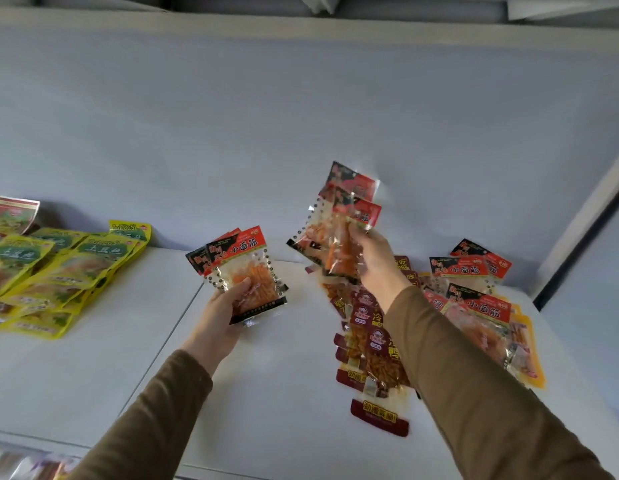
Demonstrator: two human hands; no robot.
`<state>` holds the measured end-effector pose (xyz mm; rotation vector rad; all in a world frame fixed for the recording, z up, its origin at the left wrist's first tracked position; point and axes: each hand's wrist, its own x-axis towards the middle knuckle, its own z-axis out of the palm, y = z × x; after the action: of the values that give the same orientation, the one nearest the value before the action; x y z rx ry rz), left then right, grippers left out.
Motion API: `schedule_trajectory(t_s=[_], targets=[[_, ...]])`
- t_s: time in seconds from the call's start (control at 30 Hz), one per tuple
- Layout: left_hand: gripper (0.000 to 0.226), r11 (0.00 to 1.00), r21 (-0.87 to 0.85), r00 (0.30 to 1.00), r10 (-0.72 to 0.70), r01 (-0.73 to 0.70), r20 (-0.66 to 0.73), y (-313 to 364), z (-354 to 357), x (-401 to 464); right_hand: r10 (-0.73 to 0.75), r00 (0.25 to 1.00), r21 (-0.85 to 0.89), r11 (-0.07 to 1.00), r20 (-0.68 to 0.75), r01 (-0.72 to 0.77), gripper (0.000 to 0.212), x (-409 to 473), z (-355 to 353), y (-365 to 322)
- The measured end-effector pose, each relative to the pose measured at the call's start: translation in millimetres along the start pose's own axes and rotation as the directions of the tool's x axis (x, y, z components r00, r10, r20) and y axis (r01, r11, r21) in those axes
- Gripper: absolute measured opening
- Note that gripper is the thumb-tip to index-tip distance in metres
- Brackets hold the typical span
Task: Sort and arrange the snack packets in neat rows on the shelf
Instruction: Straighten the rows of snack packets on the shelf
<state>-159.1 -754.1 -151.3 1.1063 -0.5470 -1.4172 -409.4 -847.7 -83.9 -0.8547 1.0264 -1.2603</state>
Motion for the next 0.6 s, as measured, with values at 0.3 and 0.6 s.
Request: schedule_trajectory(t_s=[0.3,0.6], targets=[[0.039,0.995,0.098,0.993,0.012,-0.024,0.116,20.1,38.3,-33.6,0.143,0.949,-0.087,0.989,0.280,-0.123,0.041,-47.7,2.8,9.7],[0.090,0.919,0.378,0.956,-0.003,-0.113,0.293,22.6,54.6,-56.8,-0.352,0.933,-0.614,0.721,0.073,0.321,0.023,-82.1,44.3,51.7]])
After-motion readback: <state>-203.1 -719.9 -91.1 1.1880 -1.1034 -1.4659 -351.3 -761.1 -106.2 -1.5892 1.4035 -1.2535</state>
